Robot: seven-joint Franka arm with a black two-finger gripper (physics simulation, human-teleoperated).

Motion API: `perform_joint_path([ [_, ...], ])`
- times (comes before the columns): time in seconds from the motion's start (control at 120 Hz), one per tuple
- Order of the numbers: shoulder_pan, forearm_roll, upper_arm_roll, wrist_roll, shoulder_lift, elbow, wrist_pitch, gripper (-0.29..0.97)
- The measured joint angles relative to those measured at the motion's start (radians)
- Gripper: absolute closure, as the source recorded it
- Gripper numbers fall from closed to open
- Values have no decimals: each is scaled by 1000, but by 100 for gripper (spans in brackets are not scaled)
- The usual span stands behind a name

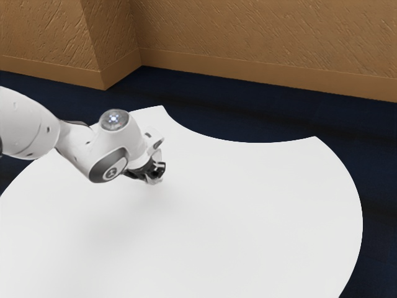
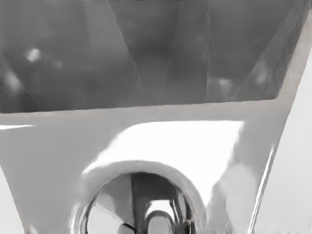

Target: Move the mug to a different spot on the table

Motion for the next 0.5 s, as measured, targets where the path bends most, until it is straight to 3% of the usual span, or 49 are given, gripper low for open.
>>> perform_joint_path([
  [0.5,-181,0,-1,-4,21,6,54,68],
])
